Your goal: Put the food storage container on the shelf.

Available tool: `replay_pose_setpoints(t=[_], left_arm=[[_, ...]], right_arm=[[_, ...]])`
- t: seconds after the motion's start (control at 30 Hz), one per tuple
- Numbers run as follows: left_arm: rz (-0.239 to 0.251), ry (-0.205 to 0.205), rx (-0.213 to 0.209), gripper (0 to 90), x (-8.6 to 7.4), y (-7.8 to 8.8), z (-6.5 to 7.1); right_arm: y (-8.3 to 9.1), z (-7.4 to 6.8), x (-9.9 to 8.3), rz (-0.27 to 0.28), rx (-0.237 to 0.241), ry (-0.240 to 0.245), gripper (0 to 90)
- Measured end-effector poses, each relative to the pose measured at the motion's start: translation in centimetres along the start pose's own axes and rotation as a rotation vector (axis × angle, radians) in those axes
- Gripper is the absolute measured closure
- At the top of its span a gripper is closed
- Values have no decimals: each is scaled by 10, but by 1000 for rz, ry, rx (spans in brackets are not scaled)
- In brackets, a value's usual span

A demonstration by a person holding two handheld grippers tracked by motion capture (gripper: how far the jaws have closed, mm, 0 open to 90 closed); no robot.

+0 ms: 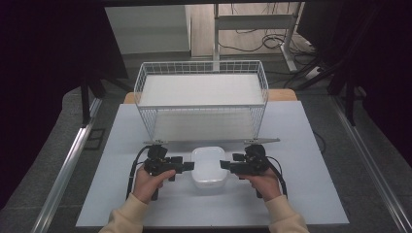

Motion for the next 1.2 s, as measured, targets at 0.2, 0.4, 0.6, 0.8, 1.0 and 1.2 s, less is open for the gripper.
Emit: replay_pose_setpoints(t=[0.2, 0.4, 0.6, 0.8, 1.0, 1.2], left_arm=[[-11, 29, -20, 288, -2, -9, -6], [-2, 49, -36, 302, -3, -15, -9], [-17, 61, -35, 306, -4, -18, -11], [-27, 71, -42, 311, -5, -25, -11], [-14, 98, -50, 348, -5, -27, -11], [-23, 109, -54, 400, -7, -29, -10]], right_arm=[[-5, 3, -1, -7, 6, -20, 298], [-14, 2, -4, -31, 20, -27, 305], [-19, 1, -5, -43, 21, -35, 308], [-25, 0, -8, -61, 23, -42, 310], [-28, 1, -12, -82, 44, -82, 333], [-27, 3, -12, -80, 60, -135, 424]])
Point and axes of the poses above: each handheld gripper's, and its own axes: y roughly backward along the jaws, x roughly out of its top, z roughly to its right, the point moved 1 cm from there along -y, roughly forward along the jaws, and after that the axes turned 10 degrees about -x, right-handed, at the moved point
